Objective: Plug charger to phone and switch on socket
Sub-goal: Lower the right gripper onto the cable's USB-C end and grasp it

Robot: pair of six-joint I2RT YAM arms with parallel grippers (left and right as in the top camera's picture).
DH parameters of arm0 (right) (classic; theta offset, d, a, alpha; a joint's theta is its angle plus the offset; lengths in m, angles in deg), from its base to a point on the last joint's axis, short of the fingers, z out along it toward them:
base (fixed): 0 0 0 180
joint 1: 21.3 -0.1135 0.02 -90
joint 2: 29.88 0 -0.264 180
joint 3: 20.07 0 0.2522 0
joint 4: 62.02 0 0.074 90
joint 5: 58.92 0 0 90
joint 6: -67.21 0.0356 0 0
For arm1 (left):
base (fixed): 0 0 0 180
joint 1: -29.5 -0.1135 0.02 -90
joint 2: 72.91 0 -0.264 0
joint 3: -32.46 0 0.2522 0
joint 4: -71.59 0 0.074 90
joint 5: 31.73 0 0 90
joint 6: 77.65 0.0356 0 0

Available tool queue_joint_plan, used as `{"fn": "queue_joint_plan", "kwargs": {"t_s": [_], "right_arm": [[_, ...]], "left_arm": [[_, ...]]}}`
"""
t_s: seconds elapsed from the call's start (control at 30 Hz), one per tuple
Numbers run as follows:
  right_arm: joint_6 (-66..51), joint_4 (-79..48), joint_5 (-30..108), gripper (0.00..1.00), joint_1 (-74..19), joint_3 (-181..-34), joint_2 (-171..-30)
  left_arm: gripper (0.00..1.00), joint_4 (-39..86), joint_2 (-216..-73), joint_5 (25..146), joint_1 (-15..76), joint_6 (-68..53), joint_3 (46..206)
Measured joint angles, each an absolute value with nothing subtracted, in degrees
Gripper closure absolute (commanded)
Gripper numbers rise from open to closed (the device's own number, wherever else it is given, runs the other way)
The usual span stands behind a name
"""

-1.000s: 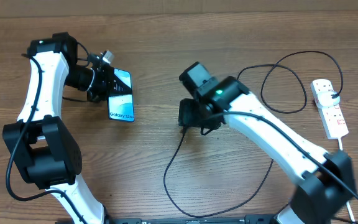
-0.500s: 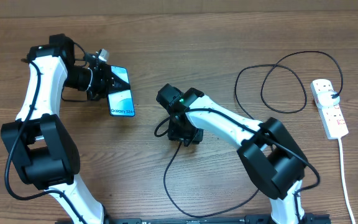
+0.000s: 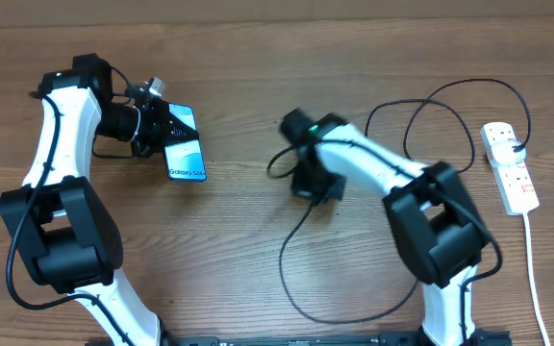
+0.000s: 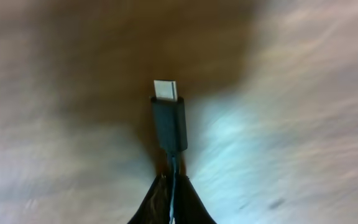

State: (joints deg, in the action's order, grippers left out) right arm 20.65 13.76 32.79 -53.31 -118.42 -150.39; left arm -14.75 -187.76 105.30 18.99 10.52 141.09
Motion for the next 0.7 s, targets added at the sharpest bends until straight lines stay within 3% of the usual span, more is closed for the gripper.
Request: {"fn": "queue_joint_plan", "kwargs": {"t_s": [0.1,0.13,0.23,0.43,0.57,0.63,0.7], "right_arm": [[16.71,14.20,33.76,0.36,-47.97,-118.42,-150.39],[16.04,14.66,33.82,0.32,-46.92,-118.42,-150.39],[13.96,16.28,33.86,0.32,-44.56,-118.45,-150.39],[14.13,16.93,34.11,0.43,-44.59,-118.42,-150.46],[16.95,17.00,33.32,0.56,-45.42,-118.42,-150.48],[18.07,16.54,32.64,0.67,-45.85,-118.45,-150.48],[19.05,15.82,32.31,0.68,-46.16,-118.45,-150.48]], "left_arm": [[0.96,-14.77,-187.76,105.12,18.99,10.55,141.09],[0.96,-14.77,-187.76,105.12,18.99,10.55,141.09],[0.96,-14.75,-187.76,105.10,18.99,10.55,141.07],[0.95,-14.70,-187.76,105.08,18.99,10.52,141.07],[0.96,-14.70,-187.76,104.99,18.99,10.52,141.07],[0.96,-14.70,-187.76,104.90,18.99,10.52,141.07],[0.96,-14.70,-187.76,104.90,18.99,10.52,141.07]]}}
